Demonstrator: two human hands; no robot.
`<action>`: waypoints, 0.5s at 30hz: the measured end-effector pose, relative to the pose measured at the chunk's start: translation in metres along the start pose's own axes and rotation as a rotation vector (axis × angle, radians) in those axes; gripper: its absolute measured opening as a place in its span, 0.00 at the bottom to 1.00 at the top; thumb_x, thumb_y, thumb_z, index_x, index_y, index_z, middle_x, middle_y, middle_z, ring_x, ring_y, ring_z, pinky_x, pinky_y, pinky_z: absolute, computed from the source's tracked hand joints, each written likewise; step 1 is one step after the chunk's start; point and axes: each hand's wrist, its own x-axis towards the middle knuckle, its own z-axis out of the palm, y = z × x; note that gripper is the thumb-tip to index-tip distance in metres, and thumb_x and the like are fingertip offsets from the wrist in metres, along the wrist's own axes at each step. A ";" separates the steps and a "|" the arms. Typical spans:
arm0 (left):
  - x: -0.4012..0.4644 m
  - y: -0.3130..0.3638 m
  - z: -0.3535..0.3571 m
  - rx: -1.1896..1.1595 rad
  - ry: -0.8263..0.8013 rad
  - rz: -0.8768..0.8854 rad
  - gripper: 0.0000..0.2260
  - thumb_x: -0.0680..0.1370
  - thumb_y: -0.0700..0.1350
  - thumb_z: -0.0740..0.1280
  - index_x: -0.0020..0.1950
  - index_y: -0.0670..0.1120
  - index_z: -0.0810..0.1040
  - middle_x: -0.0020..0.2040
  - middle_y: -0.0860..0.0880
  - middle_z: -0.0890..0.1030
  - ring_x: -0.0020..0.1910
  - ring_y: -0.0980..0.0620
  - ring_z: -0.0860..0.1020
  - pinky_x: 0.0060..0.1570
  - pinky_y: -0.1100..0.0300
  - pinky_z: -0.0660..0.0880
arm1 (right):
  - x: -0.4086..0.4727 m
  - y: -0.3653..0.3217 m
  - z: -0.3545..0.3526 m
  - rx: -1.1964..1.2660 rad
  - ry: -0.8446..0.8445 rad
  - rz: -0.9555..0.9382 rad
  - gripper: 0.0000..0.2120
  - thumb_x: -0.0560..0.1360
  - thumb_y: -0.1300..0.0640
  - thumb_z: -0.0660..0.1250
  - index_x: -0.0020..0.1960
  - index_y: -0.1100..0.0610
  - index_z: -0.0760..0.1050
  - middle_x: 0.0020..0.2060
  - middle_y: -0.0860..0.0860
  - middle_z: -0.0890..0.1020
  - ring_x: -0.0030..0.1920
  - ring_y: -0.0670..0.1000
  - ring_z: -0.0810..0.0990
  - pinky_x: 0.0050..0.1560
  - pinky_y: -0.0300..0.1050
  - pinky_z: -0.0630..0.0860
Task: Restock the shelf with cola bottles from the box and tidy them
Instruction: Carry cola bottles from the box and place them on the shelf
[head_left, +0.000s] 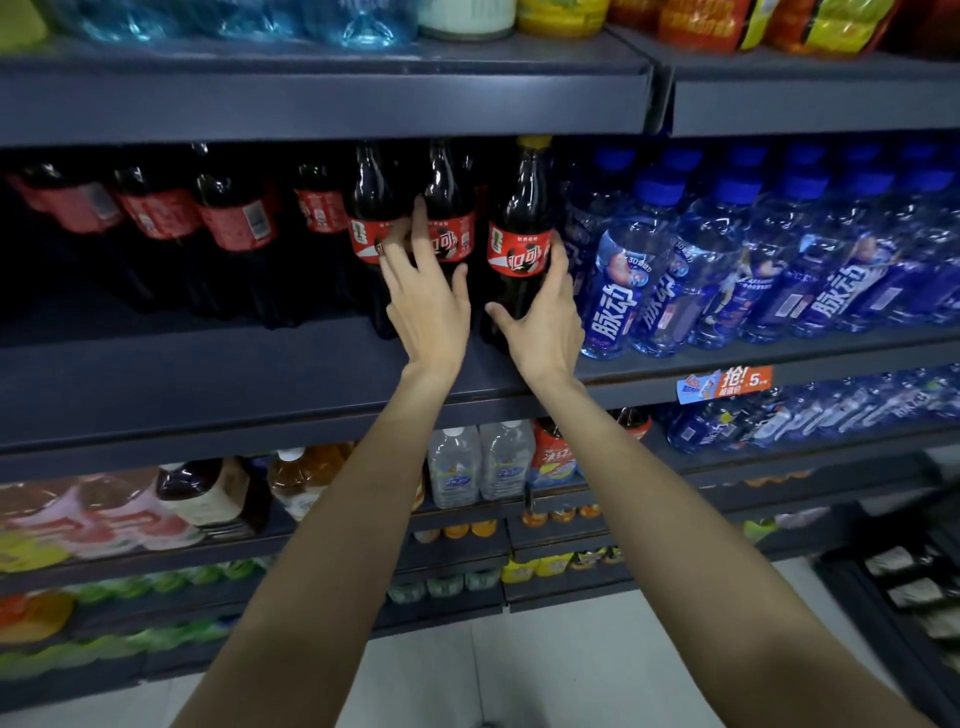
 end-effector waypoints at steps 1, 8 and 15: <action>-0.001 0.000 0.000 -0.006 -0.003 -0.009 0.32 0.72 0.43 0.72 0.73 0.43 0.63 0.63 0.40 0.71 0.62 0.44 0.72 0.43 0.61 0.74 | 0.000 0.000 0.000 -0.013 -0.003 -0.004 0.47 0.69 0.51 0.74 0.77 0.51 0.47 0.68 0.56 0.69 0.66 0.57 0.71 0.55 0.56 0.73; -0.009 -0.006 -0.015 -0.324 -0.074 -0.136 0.23 0.74 0.40 0.68 0.68 0.41 0.67 0.63 0.43 0.70 0.60 0.49 0.73 0.56 0.52 0.77 | -0.025 0.015 -0.011 0.012 -0.052 -0.056 0.40 0.74 0.49 0.69 0.77 0.54 0.49 0.67 0.57 0.68 0.66 0.57 0.69 0.58 0.55 0.72; -0.075 0.034 -0.073 -0.656 -0.249 -0.362 0.12 0.78 0.40 0.66 0.62 0.44 0.74 0.52 0.52 0.79 0.50 0.61 0.78 0.54 0.65 0.75 | -0.087 0.036 -0.078 0.050 0.086 -0.228 0.18 0.77 0.54 0.65 0.65 0.56 0.71 0.53 0.51 0.80 0.53 0.50 0.78 0.51 0.48 0.74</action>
